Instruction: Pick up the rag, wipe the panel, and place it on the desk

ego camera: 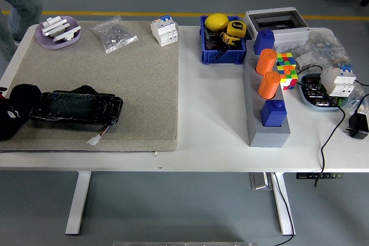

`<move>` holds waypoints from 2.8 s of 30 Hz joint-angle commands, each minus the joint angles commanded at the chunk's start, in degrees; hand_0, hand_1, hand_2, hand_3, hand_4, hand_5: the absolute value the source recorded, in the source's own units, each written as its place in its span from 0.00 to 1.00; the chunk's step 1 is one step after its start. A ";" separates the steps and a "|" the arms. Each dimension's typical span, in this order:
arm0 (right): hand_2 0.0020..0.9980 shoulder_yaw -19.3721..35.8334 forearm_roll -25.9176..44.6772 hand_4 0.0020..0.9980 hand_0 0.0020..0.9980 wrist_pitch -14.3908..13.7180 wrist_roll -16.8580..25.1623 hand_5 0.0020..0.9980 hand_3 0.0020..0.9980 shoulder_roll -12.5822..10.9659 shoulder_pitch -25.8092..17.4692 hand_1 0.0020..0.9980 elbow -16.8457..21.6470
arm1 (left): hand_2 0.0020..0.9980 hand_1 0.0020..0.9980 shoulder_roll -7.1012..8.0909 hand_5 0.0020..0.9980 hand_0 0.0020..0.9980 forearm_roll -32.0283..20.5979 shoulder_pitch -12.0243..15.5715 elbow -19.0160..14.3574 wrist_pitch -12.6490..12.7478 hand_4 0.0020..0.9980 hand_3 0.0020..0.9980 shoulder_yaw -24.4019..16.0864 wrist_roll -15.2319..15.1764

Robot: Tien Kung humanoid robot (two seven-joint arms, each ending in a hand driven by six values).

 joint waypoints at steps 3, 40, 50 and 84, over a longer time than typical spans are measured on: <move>0.71 0.06 0.02 0.97 0.82 -0.04 0.02 0.77 0.66 0.02 -0.01 0.69 -0.03 | 0.64 0.47 -0.10 0.10 0.36 -0.06 -0.10 -0.05 0.23 0.73 0.61 0.36 -0.07; 0.71 0.66 -0.56 0.97 0.82 -0.70 0.50 0.77 0.66 -0.16 0.34 0.69 -0.12 | 0.52 0.20 3.19 0.00 0.25 16.05 3.62 -10.52 6.00 0.35 0.54 -1.30 -2.42; 0.71 0.62 -0.66 0.97 0.82 -0.76 0.52 0.77 0.66 -0.33 0.42 0.69 -0.14 | 0.53 0.20 2.68 0.00 0.25 15.93 4.97 -13.79 5.86 0.37 0.54 1.19 -2.04; 0.71 0.93 -0.25 0.97 0.83 -0.63 0.55 0.77 0.66 -1.07 0.69 0.69 -0.40 | 0.53 0.20 3.91 0.00 0.25 20.70 6.48 -30.00 2.75 0.40 0.54 18.35 3.53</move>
